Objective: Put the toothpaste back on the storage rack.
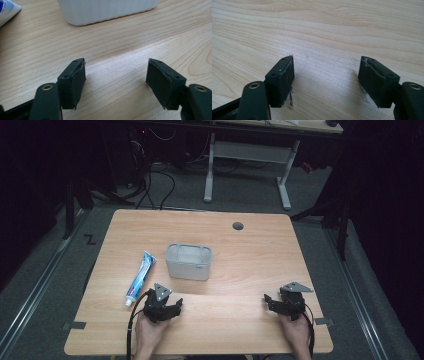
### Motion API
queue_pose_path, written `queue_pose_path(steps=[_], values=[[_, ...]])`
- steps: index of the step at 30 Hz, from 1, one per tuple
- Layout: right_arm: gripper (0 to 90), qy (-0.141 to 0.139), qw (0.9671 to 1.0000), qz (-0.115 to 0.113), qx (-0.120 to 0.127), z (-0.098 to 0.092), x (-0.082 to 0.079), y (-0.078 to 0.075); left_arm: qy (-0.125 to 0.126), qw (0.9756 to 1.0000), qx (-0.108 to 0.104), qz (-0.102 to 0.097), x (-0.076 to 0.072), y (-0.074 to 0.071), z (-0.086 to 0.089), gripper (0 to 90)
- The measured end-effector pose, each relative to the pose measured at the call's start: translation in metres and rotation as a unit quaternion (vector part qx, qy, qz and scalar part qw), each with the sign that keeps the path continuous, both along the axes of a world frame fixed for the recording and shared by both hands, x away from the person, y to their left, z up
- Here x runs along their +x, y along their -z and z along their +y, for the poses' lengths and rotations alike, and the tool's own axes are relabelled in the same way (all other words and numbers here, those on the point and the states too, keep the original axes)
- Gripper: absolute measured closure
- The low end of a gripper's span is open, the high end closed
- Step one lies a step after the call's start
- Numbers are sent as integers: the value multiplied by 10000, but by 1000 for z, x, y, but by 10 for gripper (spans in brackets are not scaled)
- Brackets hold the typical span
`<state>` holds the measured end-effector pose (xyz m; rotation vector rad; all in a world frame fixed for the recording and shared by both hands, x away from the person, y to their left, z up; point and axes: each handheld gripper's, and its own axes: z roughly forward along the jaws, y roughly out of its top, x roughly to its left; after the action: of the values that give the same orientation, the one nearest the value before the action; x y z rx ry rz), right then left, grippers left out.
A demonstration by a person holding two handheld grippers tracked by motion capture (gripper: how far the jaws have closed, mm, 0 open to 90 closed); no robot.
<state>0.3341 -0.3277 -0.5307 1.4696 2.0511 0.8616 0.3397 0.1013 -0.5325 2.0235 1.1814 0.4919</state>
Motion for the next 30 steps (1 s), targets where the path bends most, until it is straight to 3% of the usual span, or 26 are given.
queue_pose_path(steps=[16,30], values=[[291,-13,10000,0,-4,0,0,0,-176,9997,-144,41,-13,-22,30,327],[291,-8,10000,3,1,0,-1,0,-277,9993,-231,-114,-18,-33,45,347]])
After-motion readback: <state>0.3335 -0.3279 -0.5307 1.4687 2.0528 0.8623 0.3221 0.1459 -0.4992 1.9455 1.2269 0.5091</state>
